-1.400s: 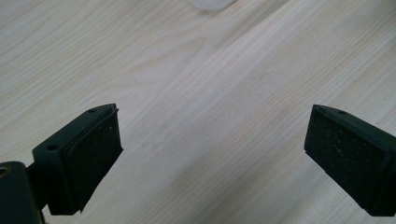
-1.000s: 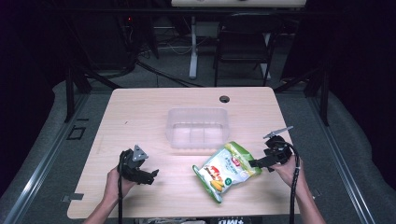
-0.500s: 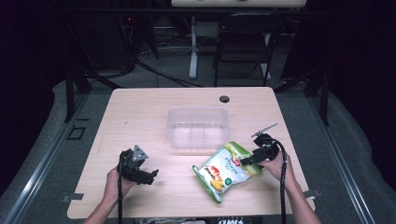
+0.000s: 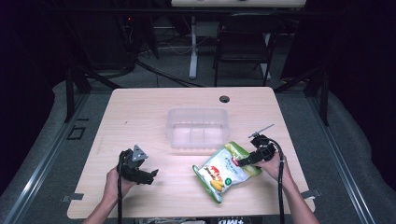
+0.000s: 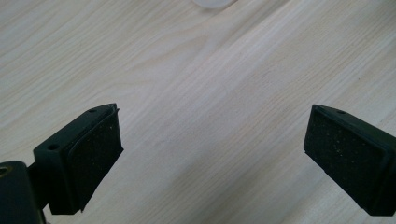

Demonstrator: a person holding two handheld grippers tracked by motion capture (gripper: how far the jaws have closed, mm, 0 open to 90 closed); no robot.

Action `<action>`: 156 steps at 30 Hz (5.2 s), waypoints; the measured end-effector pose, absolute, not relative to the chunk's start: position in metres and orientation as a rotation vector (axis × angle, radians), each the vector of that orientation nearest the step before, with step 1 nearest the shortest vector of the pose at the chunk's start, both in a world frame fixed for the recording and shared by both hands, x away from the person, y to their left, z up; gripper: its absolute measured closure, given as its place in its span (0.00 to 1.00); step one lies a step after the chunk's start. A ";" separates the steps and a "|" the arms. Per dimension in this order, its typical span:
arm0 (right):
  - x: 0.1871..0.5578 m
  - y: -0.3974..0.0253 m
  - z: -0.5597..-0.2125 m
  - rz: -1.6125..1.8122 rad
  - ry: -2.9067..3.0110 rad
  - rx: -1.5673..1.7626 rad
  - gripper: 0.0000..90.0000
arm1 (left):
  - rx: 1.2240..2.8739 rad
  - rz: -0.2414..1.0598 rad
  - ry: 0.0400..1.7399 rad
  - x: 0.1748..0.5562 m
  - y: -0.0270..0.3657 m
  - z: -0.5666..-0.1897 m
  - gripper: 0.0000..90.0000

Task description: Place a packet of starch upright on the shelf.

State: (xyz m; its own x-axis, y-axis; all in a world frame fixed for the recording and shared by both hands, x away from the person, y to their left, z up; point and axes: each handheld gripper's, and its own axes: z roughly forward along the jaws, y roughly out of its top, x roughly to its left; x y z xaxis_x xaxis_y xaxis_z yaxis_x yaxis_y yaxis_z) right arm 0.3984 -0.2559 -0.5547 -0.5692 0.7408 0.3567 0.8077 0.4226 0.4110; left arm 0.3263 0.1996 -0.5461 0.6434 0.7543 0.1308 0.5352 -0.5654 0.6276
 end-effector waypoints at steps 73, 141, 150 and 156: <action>0.374 -0.241 -0.523 -0.882 -2.608 -1.422 0.97 | 2.313 0.533 1.009 0.326 0.201 -0.545 0.05; 0.352 -0.241 -0.471 -1.282 -2.430 -1.306 1.00 | 2.303 0.525 1.021 0.326 0.203 -0.545 0.05; 0.350 -0.231 -0.461 -1.339 -2.423 -1.280 1.00 | 2.298 0.527 1.023 0.326 0.204 -0.545 0.05; 0.346 -0.225 -0.455 -1.370 -2.400 -1.256 1.00 | 2.298 0.530 1.024 0.326 0.203 -0.544 0.05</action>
